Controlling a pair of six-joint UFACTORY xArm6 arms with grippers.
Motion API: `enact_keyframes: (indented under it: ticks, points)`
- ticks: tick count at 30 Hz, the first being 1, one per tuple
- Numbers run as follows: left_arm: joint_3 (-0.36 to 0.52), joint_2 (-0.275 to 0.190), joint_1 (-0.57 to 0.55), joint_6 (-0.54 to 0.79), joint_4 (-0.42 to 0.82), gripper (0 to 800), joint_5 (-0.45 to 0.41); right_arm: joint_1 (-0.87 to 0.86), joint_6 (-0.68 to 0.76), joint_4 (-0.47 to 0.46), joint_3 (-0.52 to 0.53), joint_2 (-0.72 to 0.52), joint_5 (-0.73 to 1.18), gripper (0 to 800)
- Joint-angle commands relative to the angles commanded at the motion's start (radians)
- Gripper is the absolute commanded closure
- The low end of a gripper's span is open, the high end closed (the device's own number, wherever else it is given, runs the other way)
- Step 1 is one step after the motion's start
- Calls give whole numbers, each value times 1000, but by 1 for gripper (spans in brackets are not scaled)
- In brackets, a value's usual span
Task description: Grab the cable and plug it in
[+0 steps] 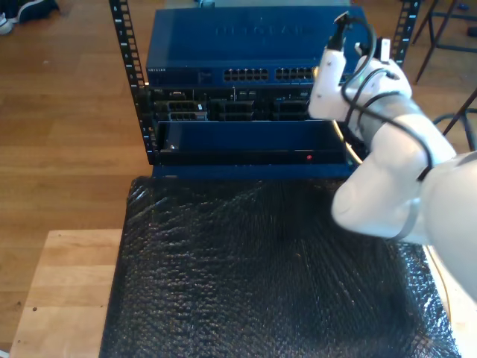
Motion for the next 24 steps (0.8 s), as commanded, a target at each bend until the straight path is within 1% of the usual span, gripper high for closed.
enact_keyframes:
  ticks: [2,11,16,19,22,24]
  points:
    - [0,0,0,0,0,0,0,-35,0,-40,2,-21,55,91]
    - [0,0,0,0,0,0,0,-192,-2,-196,2,-126,293,89]
    - [0,0,0,0,0,0,0,-262,-3,-252,0,-166,379,71]
    - [0,0,0,0,0,0,0,-315,-5,-311,0,-183,420,70]
    - [0,0,0,0,0,0,0,-367,-11,-342,-9,-198,511,70]
    - [0,0,0,0,0,0,0,-413,-46,-353,-17,-207,580,70]
